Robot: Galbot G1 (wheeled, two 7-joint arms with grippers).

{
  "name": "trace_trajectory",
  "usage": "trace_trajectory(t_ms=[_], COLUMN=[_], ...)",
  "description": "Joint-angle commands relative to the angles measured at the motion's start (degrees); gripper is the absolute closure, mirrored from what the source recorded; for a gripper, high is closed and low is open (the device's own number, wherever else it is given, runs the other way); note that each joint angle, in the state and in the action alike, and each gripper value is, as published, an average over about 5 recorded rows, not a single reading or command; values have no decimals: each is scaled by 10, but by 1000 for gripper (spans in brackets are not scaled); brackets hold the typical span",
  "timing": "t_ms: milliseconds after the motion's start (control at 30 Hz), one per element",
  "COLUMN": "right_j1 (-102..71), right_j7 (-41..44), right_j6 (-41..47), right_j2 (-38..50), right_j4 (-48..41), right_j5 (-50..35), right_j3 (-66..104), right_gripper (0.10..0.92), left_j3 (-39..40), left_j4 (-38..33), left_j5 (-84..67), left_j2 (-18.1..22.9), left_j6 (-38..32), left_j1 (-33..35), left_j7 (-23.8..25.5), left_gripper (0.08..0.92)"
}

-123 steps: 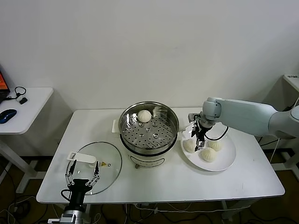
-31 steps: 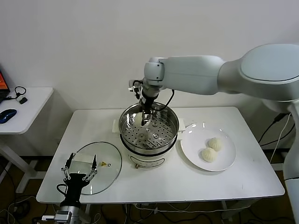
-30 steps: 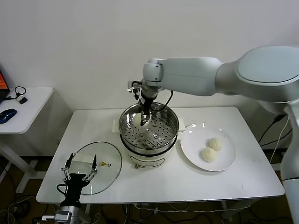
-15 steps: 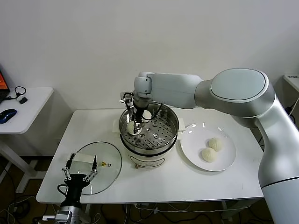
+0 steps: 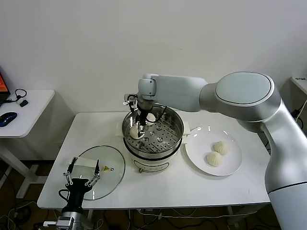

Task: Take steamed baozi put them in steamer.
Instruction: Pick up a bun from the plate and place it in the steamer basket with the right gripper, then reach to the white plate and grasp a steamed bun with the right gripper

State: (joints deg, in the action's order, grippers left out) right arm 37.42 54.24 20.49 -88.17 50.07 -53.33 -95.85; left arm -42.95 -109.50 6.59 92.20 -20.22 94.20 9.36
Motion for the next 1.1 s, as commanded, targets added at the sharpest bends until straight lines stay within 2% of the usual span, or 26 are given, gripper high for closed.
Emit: trace_trajectory(t_ms=[33,200,400,767,1100], right_j1=[100,164,228,197,108], right_j7=[16,51,105,158,139], right_j6=[-6,-24,-90,-223,-226], right_j2=[58,124,222,343,374], right_j4=[84,152,191,188,168], right_j5=[-42,-59,-18,106,190], right_j3=[-37,-73,-131,-173,-143], right_gripper=[203,202,203,203,203], left_j3=[0,1,3,7,4], left_j4=[-4,-9,-12,-8,7], left_j5=[1,3,4,11,13], left_j2=[24,24,23,23,22], left_j6=[1,1,-1,-4,-3], left_j1=[3,7,13,13,7], left_j7=[1,1,2,1,1], left_gripper=[177,177,177,177,177])
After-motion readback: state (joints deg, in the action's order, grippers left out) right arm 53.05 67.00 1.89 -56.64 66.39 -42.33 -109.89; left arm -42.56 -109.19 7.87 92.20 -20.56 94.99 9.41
